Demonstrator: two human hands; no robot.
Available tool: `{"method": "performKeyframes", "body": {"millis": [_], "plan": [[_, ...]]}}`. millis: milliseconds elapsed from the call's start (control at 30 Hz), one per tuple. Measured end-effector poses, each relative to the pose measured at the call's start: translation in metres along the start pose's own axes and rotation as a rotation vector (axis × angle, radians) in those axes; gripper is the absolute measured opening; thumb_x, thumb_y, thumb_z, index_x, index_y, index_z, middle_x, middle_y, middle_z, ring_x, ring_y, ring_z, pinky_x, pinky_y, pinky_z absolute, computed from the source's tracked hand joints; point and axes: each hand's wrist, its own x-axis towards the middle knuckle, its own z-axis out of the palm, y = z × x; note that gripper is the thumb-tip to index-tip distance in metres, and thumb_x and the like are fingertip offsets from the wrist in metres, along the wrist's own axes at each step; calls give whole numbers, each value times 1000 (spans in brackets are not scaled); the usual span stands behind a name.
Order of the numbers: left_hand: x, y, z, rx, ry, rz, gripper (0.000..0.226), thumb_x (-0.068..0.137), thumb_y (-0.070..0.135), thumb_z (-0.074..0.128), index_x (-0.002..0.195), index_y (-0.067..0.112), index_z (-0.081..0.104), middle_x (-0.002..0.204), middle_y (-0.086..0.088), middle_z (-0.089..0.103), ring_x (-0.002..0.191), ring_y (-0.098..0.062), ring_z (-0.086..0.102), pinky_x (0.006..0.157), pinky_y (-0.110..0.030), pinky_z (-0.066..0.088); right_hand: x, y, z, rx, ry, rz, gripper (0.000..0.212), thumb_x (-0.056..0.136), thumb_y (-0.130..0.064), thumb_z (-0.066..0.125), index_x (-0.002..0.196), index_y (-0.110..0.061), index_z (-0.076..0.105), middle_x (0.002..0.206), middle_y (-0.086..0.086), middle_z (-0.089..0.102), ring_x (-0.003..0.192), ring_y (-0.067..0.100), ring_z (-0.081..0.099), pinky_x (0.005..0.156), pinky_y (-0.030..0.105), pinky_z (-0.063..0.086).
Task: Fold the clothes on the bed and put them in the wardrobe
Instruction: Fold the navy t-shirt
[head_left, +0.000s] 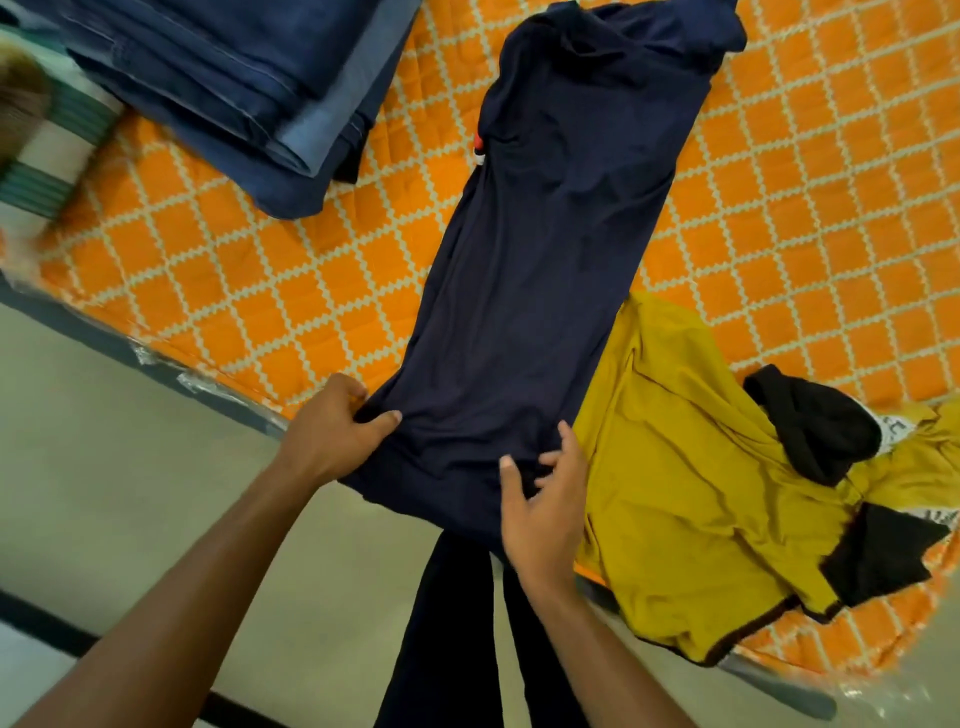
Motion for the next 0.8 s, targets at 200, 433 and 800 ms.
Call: {"method": "performKeyframes", "body": {"millis": [200,433,800], "plan": [[-1,6,8,97,-272,-37,35,88,43,73,105,13,70,101,-7,70,91,-26,65,78,-42,56,-21,1,8,31,-43,398,51,89,-37,75,129,-15,52,82,-3,61,84,21,63,76,36,49],[-27,1,7,-297,-315,-71,25,64,17,67,88,12,70,98,-4,72,91,-26,66,80,-39,52,-45,7,-1,198,-144,208,34,96,-28,67,128,-17,65,125,-5,63,114,15,58,97,29,47],[-147,-65,23,-786,-55,-292,33,93,-4,36,105,19,55,94,-9,64,64,-19,59,52,-28,47,-129,-5,-55,288,-569,97,90,96,-10,68,159,-43,13,142,-41,25,120,-23,40,99,1,35]]}}
